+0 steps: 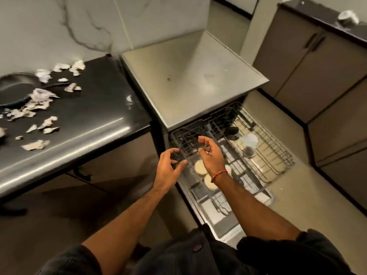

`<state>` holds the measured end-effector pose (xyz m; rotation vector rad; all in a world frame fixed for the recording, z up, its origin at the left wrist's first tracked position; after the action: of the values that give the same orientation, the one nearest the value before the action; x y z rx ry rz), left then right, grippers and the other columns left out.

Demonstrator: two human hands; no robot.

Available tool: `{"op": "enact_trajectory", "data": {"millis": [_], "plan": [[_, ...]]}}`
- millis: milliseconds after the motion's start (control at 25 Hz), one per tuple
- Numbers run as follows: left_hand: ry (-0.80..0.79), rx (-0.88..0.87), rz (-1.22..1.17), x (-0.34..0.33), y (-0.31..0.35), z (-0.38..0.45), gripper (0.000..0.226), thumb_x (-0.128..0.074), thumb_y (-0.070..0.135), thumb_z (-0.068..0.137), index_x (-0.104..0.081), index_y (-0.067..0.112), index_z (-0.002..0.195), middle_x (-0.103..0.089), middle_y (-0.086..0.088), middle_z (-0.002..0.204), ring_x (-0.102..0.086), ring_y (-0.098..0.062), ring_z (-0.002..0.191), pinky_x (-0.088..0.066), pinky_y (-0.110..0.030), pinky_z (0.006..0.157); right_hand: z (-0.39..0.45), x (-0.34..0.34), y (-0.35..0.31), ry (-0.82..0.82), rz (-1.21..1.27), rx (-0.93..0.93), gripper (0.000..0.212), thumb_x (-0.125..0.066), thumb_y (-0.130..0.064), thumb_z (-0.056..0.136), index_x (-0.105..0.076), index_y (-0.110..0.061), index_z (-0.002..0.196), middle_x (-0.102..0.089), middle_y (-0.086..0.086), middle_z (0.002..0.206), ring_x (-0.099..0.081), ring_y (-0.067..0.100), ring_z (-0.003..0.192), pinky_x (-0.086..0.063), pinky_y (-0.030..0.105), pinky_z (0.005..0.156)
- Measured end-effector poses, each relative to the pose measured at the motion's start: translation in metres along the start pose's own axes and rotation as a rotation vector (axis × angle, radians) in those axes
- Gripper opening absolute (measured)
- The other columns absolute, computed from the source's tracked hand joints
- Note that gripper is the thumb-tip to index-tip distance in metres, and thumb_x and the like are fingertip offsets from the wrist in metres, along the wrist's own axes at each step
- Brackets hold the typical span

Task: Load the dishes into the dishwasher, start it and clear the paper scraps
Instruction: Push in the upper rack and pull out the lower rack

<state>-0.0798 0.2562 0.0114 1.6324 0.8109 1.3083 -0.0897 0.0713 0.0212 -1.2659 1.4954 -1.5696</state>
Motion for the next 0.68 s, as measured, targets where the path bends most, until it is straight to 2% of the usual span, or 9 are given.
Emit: {"op": "enact_trajectory", "data": {"millis": [120,200,280,360,480,600,680], "plan": [[-0.057,-0.01,0.055,-0.082,0.027,-0.009,0.05,-0.077,0.036,0.086,-0.051,0.031,0.129,-0.044,0.009,0.13,-0.061,-0.011,0.102,-0.054,-0.032,0.093,0.003,0.1,0.036,0.09,-0.01,-0.094,0.041,-0.058,-0.001,0.089,-0.061,-0.019,0.126,-0.065,-0.002,0.12,-0.06,0.009,0.097,-0.051,0.026,0.086],[-0.098,-0.032,0.12,-0.118,0.037,-0.015,0.053,-0.076,0.04,0.085,-0.049,0.031,0.13,-0.04,0.012,0.132,-0.053,-0.012,0.116,-0.049,-0.036,0.103,0.0,0.146,0.06,0.086,-0.08,-0.147,0.049,-0.061,-0.001,0.087,-0.057,-0.021,0.131,-0.059,-0.002,0.129,-0.056,0.013,0.112,-0.05,0.032,0.094],[-0.147,-0.022,0.232,-0.151,0.036,-0.019,0.058,-0.075,0.044,0.084,-0.046,0.029,0.133,-0.036,0.01,0.14,-0.045,-0.014,0.128,-0.043,-0.041,0.11,0.0,0.181,0.089,0.022,-0.226,-0.143,0.06,-0.065,-0.002,0.084,-0.051,-0.025,0.137,-0.049,0.0,0.144,-0.045,0.017,0.132,-0.042,0.041,0.109],[-0.2,-0.026,0.364,-0.178,0.032,-0.024,0.063,-0.074,0.046,0.084,-0.044,0.03,0.137,-0.031,0.006,0.148,-0.038,-0.019,0.136,-0.038,-0.046,0.113,-0.002,0.201,0.12,-0.127,-0.455,-0.151,0.079,-0.066,0.001,0.078,-0.04,-0.03,0.146,-0.031,0.003,0.158,-0.027,0.023,0.145,-0.028,0.046,0.119],[-0.296,0.003,0.455,-0.217,0.017,-0.029,0.064,-0.072,0.045,0.086,-0.041,0.03,0.141,-0.023,0.003,0.154,-0.03,-0.024,0.141,-0.033,-0.05,0.112,-0.013,0.225,0.17,-0.295,-0.77,-0.269,0.1,-0.062,0.001,0.072,-0.02,-0.038,0.153,-0.003,0.003,0.166,-0.002,0.032,0.152,-0.015,0.053,0.121],[-0.411,0.032,0.525,-0.258,-0.004,-0.033,0.066,-0.068,0.044,0.088,-0.036,0.031,0.144,-0.017,-0.001,0.158,-0.025,-0.029,0.145,-0.029,-0.056,0.116,-0.02,0.251,0.207,-0.282,-0.83,-0.346,0.099,-0.062,0.0,0.074,-0.019,-0.039,0.154,0.003,0.006,0.166,0.003,0.037,0.151,-0.009,0.054,0.122],[-0.478,0.1,0.591,-0.285,-0.022,-0.044,0.065,-0.066,0.045,0.09,-0.035,0.031,0.145,-0.011,-0.005,0.162,-0.02,-0.032,0.148,-0.023,-0.059,0.118,-0.021,0.266,0.225,-0.347,-0.947,-0.333,0.096,-0.062,-0.003,0.078,-0.018,-0.04,0.155,0.005,0.005,0.166,0.002,0.04,0.15,-0.011,0.055,0.122]]}}
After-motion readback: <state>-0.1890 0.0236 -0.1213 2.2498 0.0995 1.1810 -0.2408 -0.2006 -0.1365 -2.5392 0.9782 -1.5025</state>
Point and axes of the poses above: each hand's wrist, its own z-axis towards the middle knuckle, its own x-axis out of the back of the hand, y = z × x, the point moved 7 cm from there along z, towards the middle knuckle
